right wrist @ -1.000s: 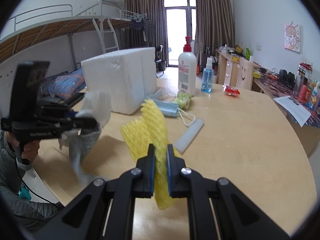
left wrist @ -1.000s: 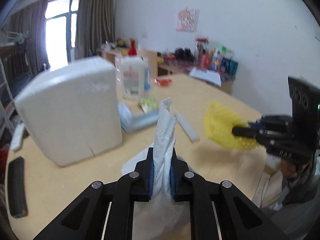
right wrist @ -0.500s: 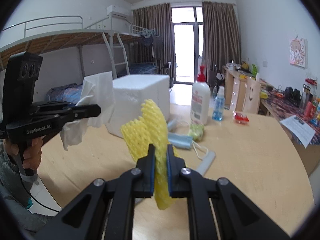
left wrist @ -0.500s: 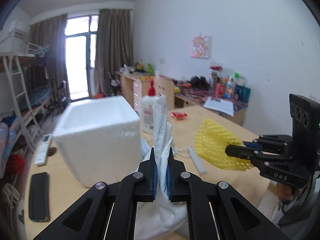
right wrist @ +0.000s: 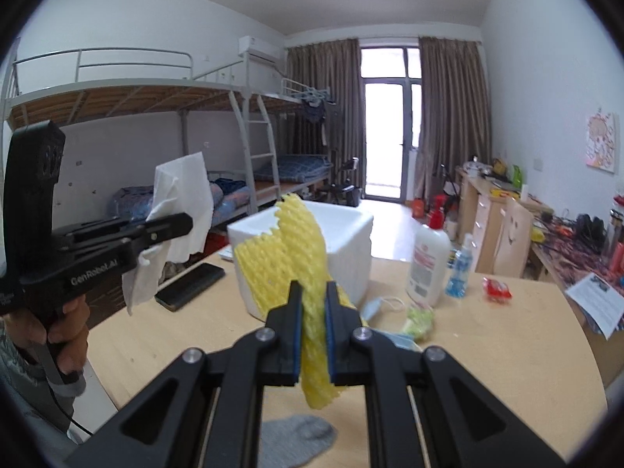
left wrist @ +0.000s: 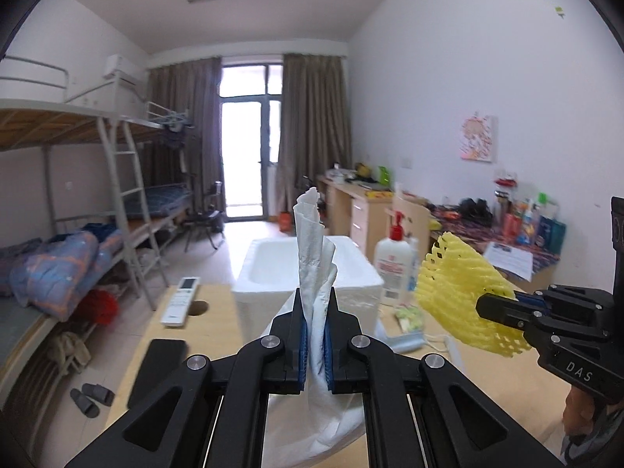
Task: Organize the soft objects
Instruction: 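Carry the white tissues and yellow net with both grippers over the foam box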
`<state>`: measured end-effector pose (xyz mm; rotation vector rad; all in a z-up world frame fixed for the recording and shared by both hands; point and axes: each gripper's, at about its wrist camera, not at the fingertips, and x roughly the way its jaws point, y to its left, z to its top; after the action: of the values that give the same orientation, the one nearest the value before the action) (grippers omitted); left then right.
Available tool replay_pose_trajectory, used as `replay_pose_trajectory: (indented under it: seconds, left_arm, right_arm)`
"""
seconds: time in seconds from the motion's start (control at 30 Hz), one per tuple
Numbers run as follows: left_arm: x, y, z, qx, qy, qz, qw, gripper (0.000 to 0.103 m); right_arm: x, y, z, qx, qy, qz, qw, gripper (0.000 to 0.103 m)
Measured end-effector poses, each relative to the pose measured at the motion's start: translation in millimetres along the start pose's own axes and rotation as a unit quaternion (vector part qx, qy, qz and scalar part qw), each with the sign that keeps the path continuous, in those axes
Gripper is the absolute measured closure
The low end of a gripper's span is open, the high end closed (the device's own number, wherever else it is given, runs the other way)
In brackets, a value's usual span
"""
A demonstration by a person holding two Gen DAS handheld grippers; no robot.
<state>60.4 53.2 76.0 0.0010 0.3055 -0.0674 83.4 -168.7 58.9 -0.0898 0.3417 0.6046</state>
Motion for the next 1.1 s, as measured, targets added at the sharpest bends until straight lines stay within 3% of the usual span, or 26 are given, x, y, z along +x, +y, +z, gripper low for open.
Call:
replay_pose_trajectory:
  seconds: [0.27,0.57,1.1]
  left_arm:
    - [5,19,-2,-0.018,0.015,0.032,0.9992,0.096]
    - [18,30,-1,-0.027,0.017,0.053,0.9981,0.096]
    - [50,37,28,-0.018,0.033,0.003,0.9993,0.096]
  right_arm:
    - [25,17,9,-0.002,0.004,0.015,1.000,0.091]
    - [38,28,16,0.009,0.003,-0.009,1.000,0.091]
    - [55,24,49,0.005,-0.001,-0.034,0.999,0.091]
